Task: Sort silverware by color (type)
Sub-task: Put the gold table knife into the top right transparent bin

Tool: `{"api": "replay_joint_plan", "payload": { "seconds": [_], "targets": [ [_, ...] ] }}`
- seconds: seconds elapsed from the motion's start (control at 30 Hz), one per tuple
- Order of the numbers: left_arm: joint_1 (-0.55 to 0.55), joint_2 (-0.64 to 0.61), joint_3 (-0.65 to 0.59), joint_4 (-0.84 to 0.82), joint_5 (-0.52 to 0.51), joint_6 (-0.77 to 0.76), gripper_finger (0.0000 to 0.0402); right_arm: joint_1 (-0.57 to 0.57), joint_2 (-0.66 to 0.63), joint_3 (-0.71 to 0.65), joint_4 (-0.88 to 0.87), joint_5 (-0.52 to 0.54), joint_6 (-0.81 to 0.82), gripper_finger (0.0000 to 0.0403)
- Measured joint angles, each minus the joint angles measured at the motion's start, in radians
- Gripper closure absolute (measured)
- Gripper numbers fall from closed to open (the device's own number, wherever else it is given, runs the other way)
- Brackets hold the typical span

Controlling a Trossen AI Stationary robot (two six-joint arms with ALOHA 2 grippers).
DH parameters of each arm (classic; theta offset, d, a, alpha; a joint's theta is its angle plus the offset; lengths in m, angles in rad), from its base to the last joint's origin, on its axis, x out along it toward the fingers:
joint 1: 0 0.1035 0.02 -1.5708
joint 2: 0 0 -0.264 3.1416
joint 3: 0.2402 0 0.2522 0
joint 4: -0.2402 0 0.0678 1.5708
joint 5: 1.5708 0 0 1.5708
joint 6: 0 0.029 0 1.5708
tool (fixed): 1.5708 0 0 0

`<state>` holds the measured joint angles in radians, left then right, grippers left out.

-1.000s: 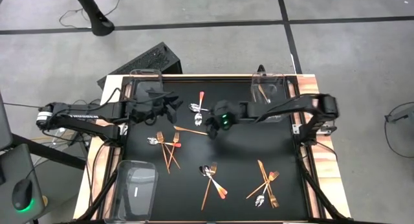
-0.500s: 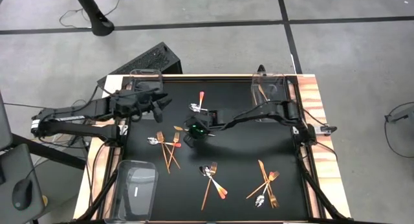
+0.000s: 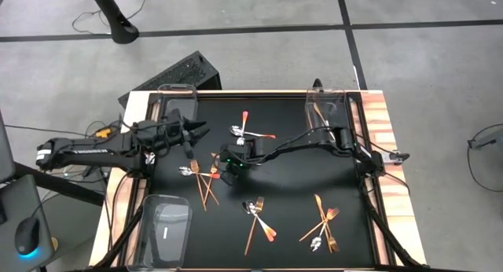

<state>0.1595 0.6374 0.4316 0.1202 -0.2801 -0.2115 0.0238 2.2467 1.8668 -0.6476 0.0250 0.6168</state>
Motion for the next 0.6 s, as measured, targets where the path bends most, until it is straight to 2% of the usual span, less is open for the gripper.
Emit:
{"api": "replay_joint_plan", "payload": {
  "seconds": [0.13,0.33,0.43,0.6],
  "targets": [
    [0.002,-0.006,-0.009,0.000,-0.036,0.005,0.0246,0.003,0.000,0.010,-0.033,0.000,-0.024,0.0289],
    [-0.002,-0.077,-0.008,-0.054,0.066,-0.141,0.0246,-0.004,0.000,0.010,0.021,0.002,-0.135,0.0289],
    [-0.011,-0.124,-0.009,-0.116,0.092,-0.146,0.0246,-0.014,0.000,0.010,0.043,0.003,-0.214,0.0289],
    [-0.015,-0.152,-0.008,-0.150,0.058,-0.115,0.0246,-0.049,0.000,0.010,0.048,0.024,-0.302,0.0289]
  ]
}}
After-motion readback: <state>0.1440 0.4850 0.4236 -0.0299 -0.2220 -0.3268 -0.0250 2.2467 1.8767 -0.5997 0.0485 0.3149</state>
